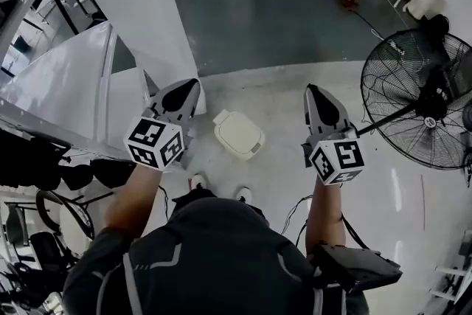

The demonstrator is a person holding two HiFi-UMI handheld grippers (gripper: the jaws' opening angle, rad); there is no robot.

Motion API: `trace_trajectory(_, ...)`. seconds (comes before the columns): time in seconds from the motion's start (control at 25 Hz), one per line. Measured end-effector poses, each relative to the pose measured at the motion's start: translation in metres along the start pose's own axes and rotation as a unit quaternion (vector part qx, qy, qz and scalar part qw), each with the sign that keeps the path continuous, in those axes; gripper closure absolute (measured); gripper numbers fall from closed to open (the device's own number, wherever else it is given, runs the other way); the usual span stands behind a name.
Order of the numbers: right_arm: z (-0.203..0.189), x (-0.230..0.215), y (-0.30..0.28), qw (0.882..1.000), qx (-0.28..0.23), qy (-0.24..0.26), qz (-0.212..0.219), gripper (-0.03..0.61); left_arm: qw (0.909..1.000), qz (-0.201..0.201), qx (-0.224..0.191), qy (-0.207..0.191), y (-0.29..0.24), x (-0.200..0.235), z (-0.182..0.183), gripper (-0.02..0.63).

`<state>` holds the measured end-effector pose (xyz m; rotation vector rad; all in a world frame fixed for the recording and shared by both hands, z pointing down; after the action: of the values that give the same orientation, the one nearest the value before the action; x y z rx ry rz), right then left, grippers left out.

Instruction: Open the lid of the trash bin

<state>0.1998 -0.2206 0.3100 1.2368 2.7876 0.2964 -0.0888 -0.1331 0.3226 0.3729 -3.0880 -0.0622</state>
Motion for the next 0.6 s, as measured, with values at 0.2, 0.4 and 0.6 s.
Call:
trace_trajectory(0.2,-0.006,0.000,-0.032,1.000,0.000,-0.004,-0.017,0.552,0.9996,-0.007,-0.003,0.027,-0.004,0.025,-0.002,0.604)
trace_trajectory(0.4,-0.004,0.010,-0.052,0.999,0.039,0.001,0.000,0.552,0.9998,-0.008,-0.001,0.016,-0.002,0.046,0.004,0.604)
trace_trajectory(0.6,-0.025,0.011,-0.081,0.998,0.060,0.007,0.017,0.552,0.9999,-0.004,0.004,0.012,-0.015,0.072,-0.004,0.604)
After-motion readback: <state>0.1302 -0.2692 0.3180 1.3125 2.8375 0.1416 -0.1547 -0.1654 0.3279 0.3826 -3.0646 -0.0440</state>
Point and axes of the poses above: the fingertips, and each gripper's own axes: y backward along the fingers, x to its left, z out of its top, the point moved 6 cm from there along y, backward along the fingers, and after that the axes turned 12 degrees about -x, right-handed, at the moved point
